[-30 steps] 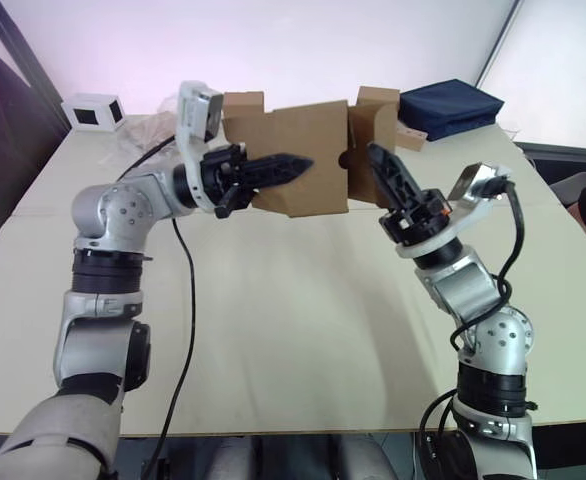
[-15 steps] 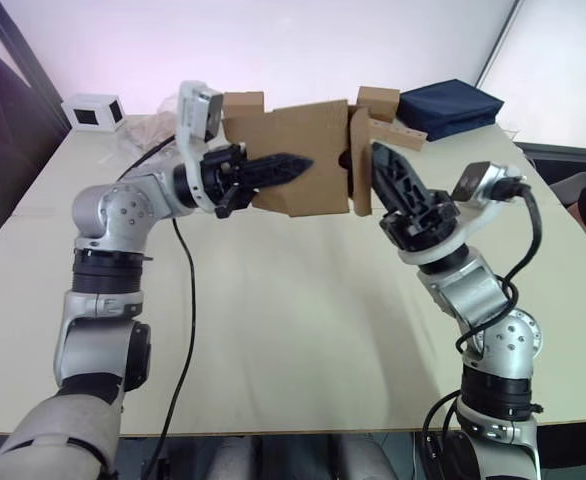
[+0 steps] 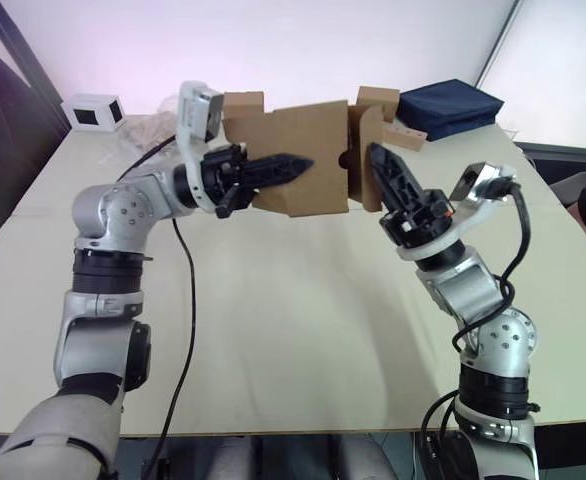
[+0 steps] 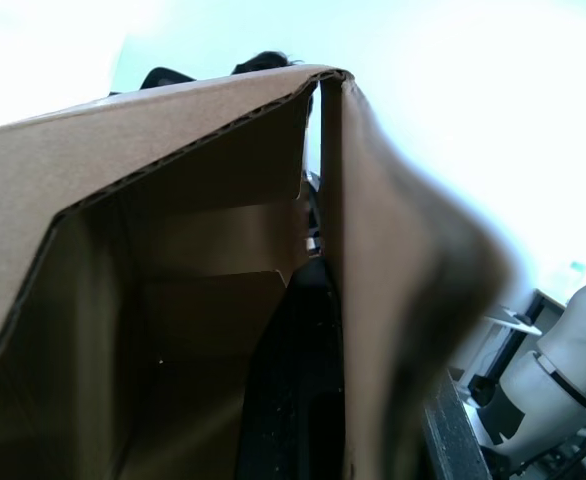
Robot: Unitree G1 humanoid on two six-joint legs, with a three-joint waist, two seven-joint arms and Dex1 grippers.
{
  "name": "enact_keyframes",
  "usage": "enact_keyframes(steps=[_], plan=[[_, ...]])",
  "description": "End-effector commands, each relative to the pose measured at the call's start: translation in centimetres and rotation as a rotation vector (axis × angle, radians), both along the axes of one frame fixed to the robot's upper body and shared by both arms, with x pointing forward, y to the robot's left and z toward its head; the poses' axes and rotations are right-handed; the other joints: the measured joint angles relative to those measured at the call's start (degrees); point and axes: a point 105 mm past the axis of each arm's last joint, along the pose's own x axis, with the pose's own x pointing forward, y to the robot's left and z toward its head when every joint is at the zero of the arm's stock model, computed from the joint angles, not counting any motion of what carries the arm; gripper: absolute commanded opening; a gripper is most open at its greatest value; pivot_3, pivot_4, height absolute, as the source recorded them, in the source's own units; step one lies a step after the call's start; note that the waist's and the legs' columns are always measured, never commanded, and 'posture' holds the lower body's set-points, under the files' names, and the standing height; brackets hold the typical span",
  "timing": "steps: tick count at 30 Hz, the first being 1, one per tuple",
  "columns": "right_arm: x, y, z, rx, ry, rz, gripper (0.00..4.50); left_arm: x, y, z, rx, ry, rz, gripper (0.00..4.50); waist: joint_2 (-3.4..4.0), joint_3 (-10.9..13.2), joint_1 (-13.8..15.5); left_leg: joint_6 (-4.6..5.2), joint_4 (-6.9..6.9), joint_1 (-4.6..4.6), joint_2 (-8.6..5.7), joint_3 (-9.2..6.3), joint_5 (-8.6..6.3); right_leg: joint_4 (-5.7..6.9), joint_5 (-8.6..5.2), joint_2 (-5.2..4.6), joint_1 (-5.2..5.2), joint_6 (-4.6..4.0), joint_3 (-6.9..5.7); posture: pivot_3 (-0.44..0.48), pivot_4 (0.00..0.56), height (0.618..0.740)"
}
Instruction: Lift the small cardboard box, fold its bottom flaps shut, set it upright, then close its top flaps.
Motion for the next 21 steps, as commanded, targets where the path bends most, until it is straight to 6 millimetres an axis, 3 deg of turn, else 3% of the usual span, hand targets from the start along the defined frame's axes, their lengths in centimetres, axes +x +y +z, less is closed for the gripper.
enact_keyframes(steps=[1,13,21], plan=[[0.2,-0.2,0.8,0.027,-0.02,-0.024,2.29,-0.7,0.0,1.3,-0.02,-0.056,-0.021,0.0,0.0,0.0,0.0,0.0,0.0,0.0,0.0,0.0,0.0,0.0,0.0,0.0,0.0,0.0,0.0,0.0,0.15,0.74],[-2.2,1.2,1.4,0.001,-0.089,0.117,2.29,-0.1,-0.1,1.2,-0.018,-0.055,0.009,0.0,0.0,0.0,0.0,0.0,0.0,0.0,0.0,0.0,0.0,0.0,0.0,0.0,0.0,0.0,0.0,0.0,0.15,0.74],[-1.6,0.7,1.3,0.018,-0.069,0.08,2.29,-0.2,-0.2,1.2,-0.022,-0.052,-0.002,0.0,0.0,0.0,0.0,0.0,0.0,0.0,0.0,0.0,0.0,0.0,0.0,0.0,0.0,0.0,0.0,0.0,0.15,0.74]])
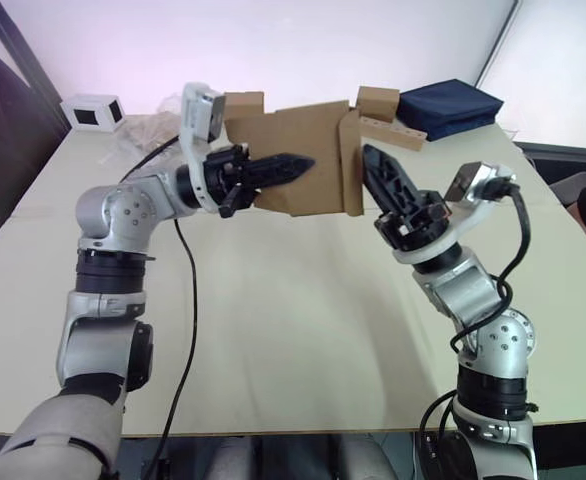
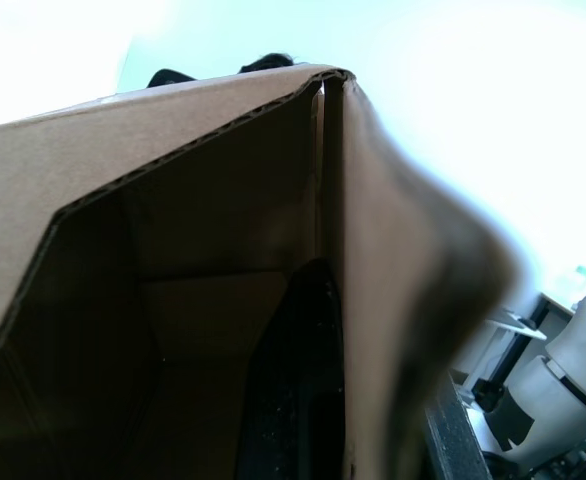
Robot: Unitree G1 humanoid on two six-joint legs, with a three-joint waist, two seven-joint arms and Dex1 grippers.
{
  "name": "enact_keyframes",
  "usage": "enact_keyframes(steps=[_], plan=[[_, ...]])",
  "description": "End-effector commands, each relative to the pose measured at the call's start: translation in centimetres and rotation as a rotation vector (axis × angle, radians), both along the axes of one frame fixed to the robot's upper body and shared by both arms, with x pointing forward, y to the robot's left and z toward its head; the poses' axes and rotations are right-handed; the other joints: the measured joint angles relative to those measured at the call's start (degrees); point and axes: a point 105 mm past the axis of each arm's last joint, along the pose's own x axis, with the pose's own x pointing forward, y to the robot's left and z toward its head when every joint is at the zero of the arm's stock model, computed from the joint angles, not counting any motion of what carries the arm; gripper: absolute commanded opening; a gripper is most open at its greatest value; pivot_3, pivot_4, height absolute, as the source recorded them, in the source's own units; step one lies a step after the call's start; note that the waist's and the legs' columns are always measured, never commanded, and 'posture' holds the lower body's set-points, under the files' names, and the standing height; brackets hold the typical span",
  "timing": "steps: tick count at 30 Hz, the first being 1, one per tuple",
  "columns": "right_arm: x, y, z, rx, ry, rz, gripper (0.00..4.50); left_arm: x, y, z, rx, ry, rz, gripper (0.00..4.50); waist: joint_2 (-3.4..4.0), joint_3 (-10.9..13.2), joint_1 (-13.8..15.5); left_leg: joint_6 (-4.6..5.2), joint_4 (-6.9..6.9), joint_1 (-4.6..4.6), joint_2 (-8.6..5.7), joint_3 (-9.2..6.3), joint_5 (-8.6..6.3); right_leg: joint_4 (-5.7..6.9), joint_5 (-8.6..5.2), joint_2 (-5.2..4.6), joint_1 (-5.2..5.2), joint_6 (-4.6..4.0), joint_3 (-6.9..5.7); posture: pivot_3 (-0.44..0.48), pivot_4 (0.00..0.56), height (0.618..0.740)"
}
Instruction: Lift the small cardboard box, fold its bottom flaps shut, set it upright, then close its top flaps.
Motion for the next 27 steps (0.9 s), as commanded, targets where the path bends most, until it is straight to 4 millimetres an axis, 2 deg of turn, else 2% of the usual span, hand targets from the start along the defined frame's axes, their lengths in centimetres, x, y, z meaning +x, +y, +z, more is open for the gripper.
enact_keyframes(steps=[1,9,27], plan=[[-0.3,-0.2,0.8,0.018,-0.033,-0.01,2.29,-0.5,0.0,1.3,-0.018,-0.057,-0.013,0.0,0.0,0.0,0.0,0.0,0.0,0.0,0.0,0.0,0.0,0.0,0.0,0.0,0.0,0.0,0.0,0.0,0.15,0.74],[0.8,-0.7,0.6,0.027,-0.006,-0.08,2.29,-0.7,0.0,1.4,-0.022,-0.06,-0.021,0.0,0.0,0.0,0.0,0.0,0.0,0.0,0.0,0.0,0.0,0.0,0.0,0.0,0.0,0.0,0.0,0.0,0.15,0.74],[1.0,-0.2,0.9,0.026,-0.006,-0.09,2.29,-0.1,-0.9,1.4,-0.015,-0.089,0.022,0.0,0.0,0.0,0.0,0.0,0.0,0.0,0.0,0.0,0.0,0.0,0.0,0.0,0.0,0.0,0.0,0.0,0.15,0.74]])
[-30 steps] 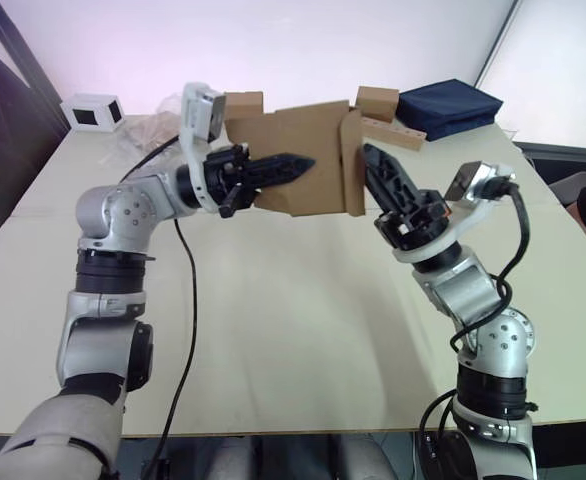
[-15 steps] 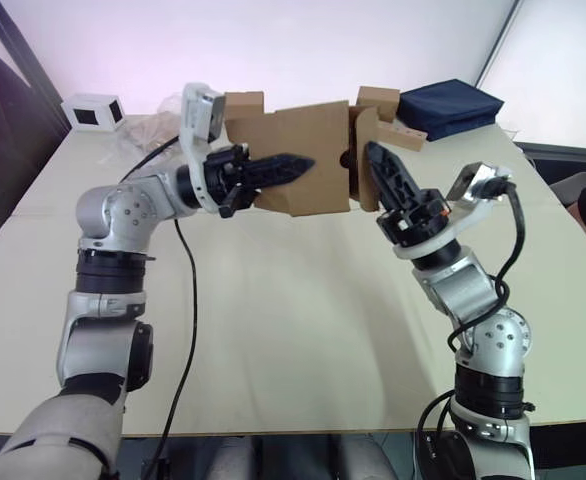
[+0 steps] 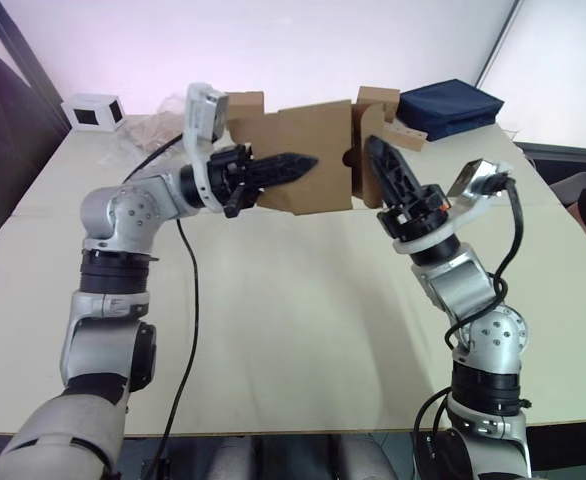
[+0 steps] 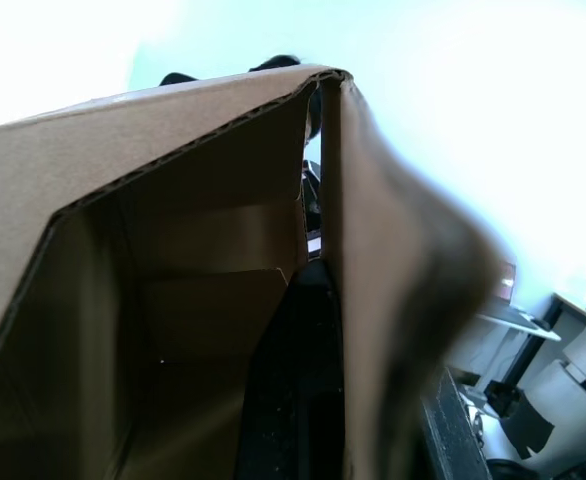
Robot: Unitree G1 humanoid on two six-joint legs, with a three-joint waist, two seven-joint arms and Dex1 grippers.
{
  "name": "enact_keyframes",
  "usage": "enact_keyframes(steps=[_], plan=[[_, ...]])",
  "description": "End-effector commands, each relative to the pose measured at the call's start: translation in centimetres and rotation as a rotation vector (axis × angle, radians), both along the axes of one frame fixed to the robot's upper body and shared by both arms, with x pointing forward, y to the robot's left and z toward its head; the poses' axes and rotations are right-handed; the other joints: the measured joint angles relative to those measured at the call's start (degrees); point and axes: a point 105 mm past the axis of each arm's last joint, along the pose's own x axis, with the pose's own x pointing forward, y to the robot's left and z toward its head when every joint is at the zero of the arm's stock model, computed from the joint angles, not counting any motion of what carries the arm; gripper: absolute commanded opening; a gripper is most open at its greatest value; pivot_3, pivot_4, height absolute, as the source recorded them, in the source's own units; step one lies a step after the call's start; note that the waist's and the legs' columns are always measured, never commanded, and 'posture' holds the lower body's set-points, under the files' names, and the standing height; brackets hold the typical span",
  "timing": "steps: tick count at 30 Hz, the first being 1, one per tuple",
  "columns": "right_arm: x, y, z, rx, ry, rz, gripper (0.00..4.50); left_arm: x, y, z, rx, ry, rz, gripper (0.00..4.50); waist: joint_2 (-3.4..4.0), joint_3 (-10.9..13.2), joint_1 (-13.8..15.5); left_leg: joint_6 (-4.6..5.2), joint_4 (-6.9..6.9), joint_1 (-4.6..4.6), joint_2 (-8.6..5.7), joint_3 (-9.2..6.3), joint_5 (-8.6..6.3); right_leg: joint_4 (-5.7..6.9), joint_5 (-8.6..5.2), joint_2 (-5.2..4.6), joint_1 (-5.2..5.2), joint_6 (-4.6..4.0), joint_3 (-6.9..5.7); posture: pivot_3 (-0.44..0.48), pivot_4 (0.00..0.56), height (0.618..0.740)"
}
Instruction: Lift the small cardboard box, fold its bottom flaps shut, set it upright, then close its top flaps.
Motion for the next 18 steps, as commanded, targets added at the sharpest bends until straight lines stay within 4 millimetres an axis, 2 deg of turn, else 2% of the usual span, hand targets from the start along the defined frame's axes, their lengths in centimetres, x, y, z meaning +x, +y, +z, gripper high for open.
enact_keyframes(steps=[1,10,18], plan=[[-0.43,0.36,1.02,0.009,-0.042,0.01,2.29,-0.63,-0.34,1.5,-0.013,-0.072,-0.016,0.0,0.0,0.0,0.0,0.0,0.0,0.0,0.0,0.0,0.0,0.0,0.0,0.0,0.0,0.0,0.0,0.0,0.15,0.74],[0.13,0.13,0.97,0.025,-0.028,-0.028,2.29,-1.35,-0.39,1.18,-0.001,-0.074,-0.062,0.0,0.0,0.0,0.0,0.0,0.0,0.0,0.0,0.0,0.0,0.0,0.0,0.0,0.0,0.0,0.0,0.0,0.15,0.74],[0.07,0.68,1.24,0.035,-0.037,-0.016,2.29,-0.59,-0.73,1.27,-0.009,-0.07,-0.018,0.0,0.0,0.0,0.0,0.0,0.0,0.0,0.0,0.0,0.0,0.0,0.0,0.0,0.0,0.0,0.0,0.0,0.15,0.74]])
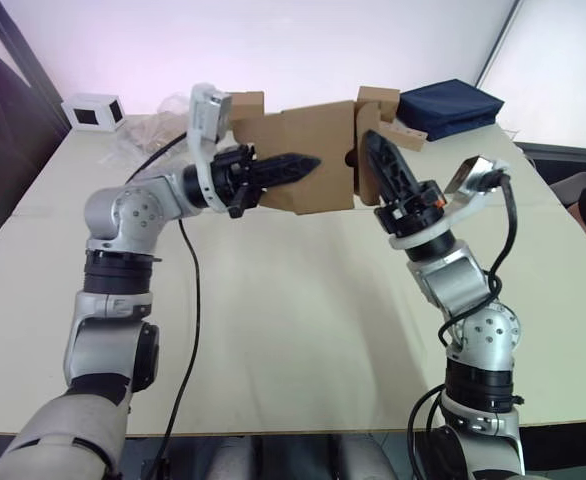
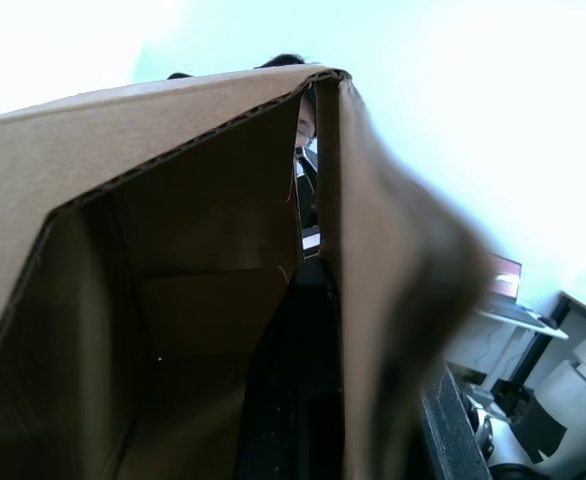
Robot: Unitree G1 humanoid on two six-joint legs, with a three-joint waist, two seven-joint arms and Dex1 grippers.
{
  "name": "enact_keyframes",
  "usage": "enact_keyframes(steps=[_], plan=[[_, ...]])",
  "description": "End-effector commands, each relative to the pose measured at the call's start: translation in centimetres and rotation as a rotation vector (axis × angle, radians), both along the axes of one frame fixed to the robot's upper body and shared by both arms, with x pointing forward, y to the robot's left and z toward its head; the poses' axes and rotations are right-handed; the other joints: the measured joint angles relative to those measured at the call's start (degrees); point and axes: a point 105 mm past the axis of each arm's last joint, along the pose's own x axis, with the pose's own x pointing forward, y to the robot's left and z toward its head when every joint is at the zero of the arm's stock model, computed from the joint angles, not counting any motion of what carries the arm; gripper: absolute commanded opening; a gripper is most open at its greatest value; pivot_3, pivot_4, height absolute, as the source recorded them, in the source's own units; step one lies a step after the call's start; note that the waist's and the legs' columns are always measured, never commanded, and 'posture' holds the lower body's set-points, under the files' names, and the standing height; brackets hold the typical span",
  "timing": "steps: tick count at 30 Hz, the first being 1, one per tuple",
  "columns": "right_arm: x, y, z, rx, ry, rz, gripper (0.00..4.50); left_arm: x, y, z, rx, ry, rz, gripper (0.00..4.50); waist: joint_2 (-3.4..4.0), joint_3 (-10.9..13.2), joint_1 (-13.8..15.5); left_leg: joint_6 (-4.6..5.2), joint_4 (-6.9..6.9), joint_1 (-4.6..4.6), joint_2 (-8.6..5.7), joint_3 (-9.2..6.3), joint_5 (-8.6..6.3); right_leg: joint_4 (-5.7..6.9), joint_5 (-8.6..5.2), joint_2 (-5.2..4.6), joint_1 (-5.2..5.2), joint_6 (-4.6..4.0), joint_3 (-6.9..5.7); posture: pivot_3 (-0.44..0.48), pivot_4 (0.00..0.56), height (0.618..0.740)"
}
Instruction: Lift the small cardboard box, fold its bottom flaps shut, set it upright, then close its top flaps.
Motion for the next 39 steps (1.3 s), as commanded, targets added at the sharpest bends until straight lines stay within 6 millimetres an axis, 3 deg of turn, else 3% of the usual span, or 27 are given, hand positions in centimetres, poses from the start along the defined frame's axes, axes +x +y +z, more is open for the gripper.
enact_keyframes(steps=[1,12,20,28,39], plan=[[-0.4,0.6,0.9,0.013,-0.037,0.009,2.29,-0.4,-0.6,1.3,-0.011,-0.061,-0.01,0.0,0.0,0.0,0.0,0.0,0.0,0.0,0.0,0.0,0.0,0.0,0.0,0.0,0.0,0.0,0.0,0.0,0.15,0.74],[-0.9,1.7,0.8,0.005,-0.04,0.04,2.29,0.3,-1.1,1.5,-0.032,-0.046,0.021,0.0,0.0,0.0,0.0,-0.01,0.0,0.0,0.0,0.0,0.0,0.0,0.0,0.0,-0.01,0.0,0.0,0.0,0.15,0.74],[-1.3,2.4,-0.2,-0.075,-0.039,0.067,2.29,-0.5,-0.8,1.3,-0.026,-0.036,-0.039,0.0,0.0,0.0,-0.1,0.0,-0.01,0.0,0.0,0.0,0.0,0.0,0.0,0.01,-0.01,0.0,0.0,0.0,0.15,0.74],[-1.0,2.2,0.6,0.032,-0.023,0.045,2.29,-0.4,-0.9,1.5,-0.044,-0.035,-0.036,0.0,0.0,0.0,0.0,-0.01,-0.01,0.0,0.0,0.0,0.01,0.0,0.0,0.0,-0.01,0.0,0.0,0.0,0.15,0.74],[-0.8,3.2,0.2,0.015,-0.008,0.004,2.29,-0.1,-0.9,1.8,-0.062,-0.034,-0.023,0.0,0.0,0.0,-0.1,-0.03,-0.02,0.0,0.0,0.0,0.02,0.01,0.0,0.0,-0.03,0.0,0.01,0.0,0.15,0.74]])
